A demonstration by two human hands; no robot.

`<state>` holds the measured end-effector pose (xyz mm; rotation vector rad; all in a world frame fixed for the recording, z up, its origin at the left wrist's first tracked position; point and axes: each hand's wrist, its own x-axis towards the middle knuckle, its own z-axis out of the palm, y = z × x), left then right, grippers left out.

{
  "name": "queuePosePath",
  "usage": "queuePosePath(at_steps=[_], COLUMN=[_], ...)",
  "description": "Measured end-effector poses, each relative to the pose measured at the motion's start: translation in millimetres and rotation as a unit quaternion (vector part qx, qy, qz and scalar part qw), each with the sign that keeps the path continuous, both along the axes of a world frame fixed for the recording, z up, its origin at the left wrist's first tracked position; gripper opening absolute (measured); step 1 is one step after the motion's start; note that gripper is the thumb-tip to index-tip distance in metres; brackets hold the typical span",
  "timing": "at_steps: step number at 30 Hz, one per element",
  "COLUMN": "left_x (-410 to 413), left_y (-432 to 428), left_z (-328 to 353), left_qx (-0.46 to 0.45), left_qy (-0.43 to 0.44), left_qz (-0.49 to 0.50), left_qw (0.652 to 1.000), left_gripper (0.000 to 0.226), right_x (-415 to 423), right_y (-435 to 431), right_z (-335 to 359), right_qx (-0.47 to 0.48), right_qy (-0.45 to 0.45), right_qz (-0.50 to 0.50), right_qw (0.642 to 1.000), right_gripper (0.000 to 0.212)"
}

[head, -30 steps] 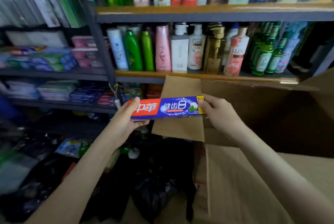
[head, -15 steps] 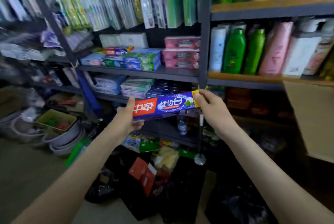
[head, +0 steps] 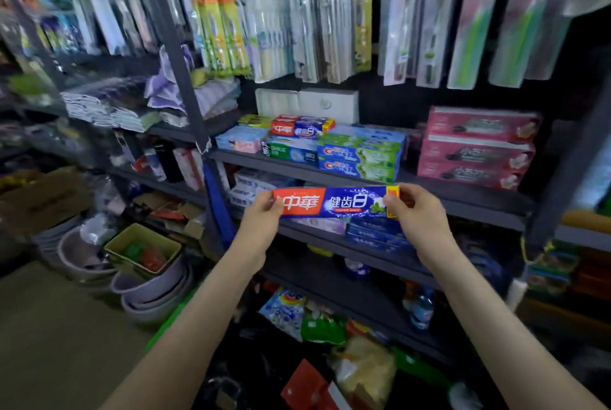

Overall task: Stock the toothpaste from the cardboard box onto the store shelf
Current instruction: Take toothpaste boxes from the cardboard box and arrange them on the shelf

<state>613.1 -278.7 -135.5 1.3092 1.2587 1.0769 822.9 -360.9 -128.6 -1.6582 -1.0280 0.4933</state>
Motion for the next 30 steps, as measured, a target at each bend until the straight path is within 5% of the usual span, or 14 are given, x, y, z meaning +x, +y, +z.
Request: queuePosePath(at_steps=[7, 17, 24, 30], left_x=[-46, -27, -1, 9], left_y=[153, 352, 423, 436], left_z=[2, 24, -13, -21], left_qx=[0.064, 0.147, 0.155, 0.189], left_qy=[0.12, 0.172, 0.214, 0.227], left_qz=[0.059, -0.004, -0.123, -0.164], left_qw=[0.989, 0.974, 0.956, 0.941], left_gripper=[0.035, 0.036, 0.031, 0.03], right_x=[-40, -33, -36, -38], right_y=[146, 334, 386, 382], right_z=[11, 40, 21, 13], right_qx=[-0.048, -0.123, -0.256, -0.305], right_qy=[-0.113, -0.296, -0.34, -0.396], right_qz=[0.059, -0.031, -0.169, -0.192], right_qw=[0.991, 0.947, 0.889, 0.845], right_gripper=[0.03, 0.034, 0.036, 0.032])
